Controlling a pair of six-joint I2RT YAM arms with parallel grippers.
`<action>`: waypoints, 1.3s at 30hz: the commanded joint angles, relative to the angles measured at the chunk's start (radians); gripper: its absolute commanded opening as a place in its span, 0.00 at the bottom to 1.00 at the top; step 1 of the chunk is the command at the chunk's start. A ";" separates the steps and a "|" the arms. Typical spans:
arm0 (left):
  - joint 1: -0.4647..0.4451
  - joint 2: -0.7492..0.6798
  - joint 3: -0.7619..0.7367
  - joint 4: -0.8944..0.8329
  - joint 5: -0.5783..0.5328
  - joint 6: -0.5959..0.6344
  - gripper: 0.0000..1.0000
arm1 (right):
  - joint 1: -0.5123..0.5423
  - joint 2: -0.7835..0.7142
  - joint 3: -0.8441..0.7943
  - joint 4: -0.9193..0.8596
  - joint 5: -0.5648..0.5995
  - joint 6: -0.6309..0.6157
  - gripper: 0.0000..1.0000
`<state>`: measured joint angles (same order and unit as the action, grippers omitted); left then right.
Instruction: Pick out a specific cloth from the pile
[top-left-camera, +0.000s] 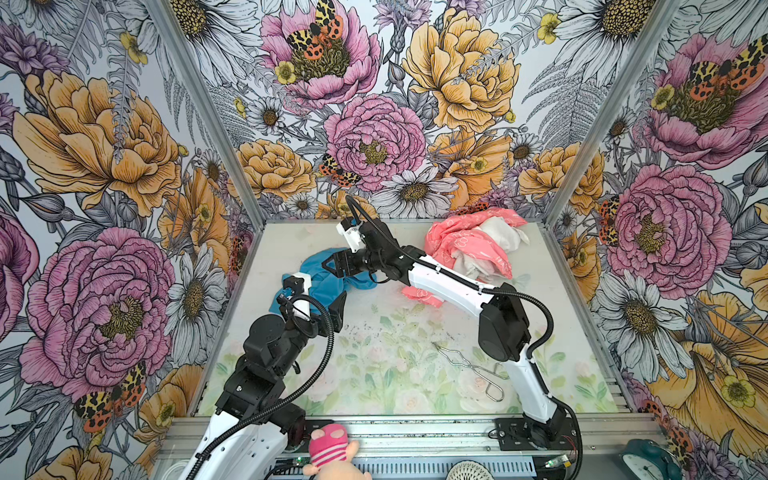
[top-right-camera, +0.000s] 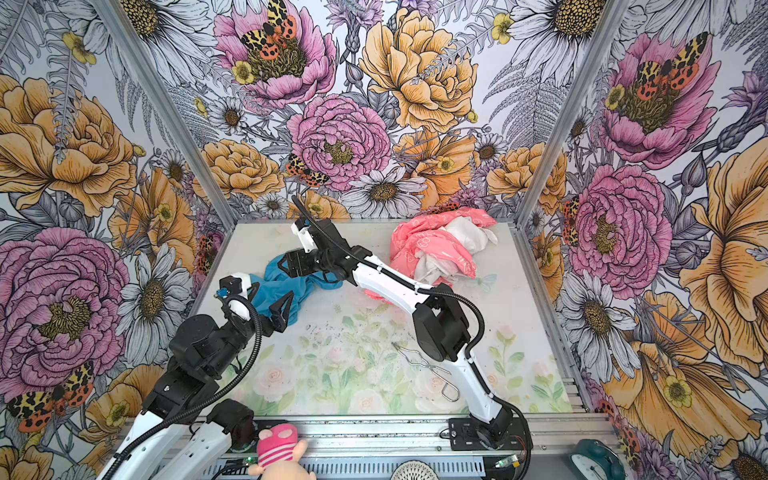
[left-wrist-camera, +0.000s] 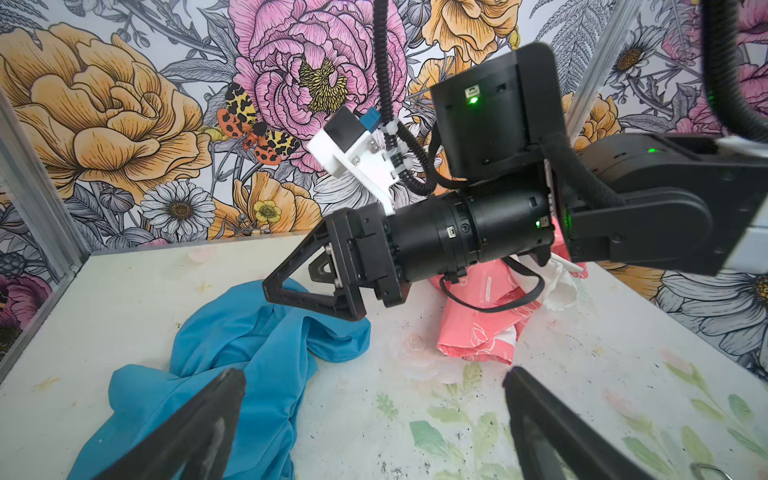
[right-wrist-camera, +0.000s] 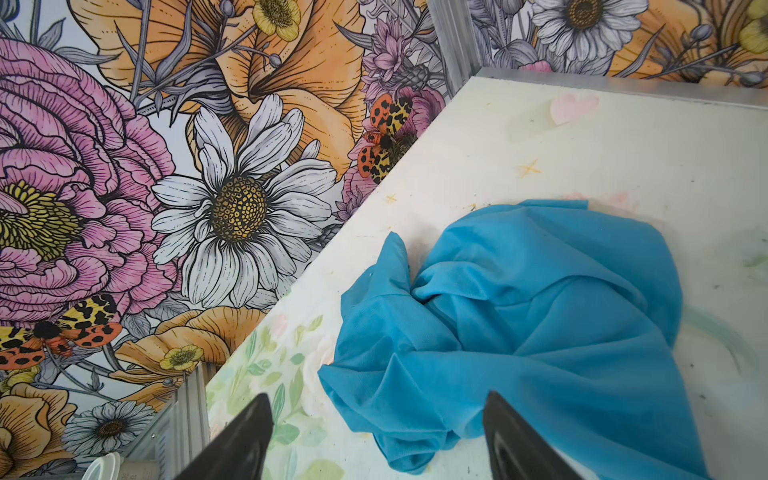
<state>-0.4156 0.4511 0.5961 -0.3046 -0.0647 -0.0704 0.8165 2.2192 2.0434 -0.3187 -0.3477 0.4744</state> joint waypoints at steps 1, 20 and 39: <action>0.009 -0.004 -0.006 -0.007 -0.040 0.011 0.99 | -0.013 -0.119 -0.030 0.012 0.064 -0.068 0.82; 0.098 0.150 -0.058 0.235 -0.299 -0.250 0.99 | -0.256 -0.718 -0.623 0.140 0.280 -0.199 0.99; 0.181 0.539 -0.318 0.993 -0.538 0.093 0.98 | -0.818 -1.228 -1.460 0.483 0.406 -0.116 1.00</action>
<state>-0.2646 0.9794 0.3050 0.5316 -0.5777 -0.0395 0.0452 1.0138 0.6392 0.0456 0.0269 0.3176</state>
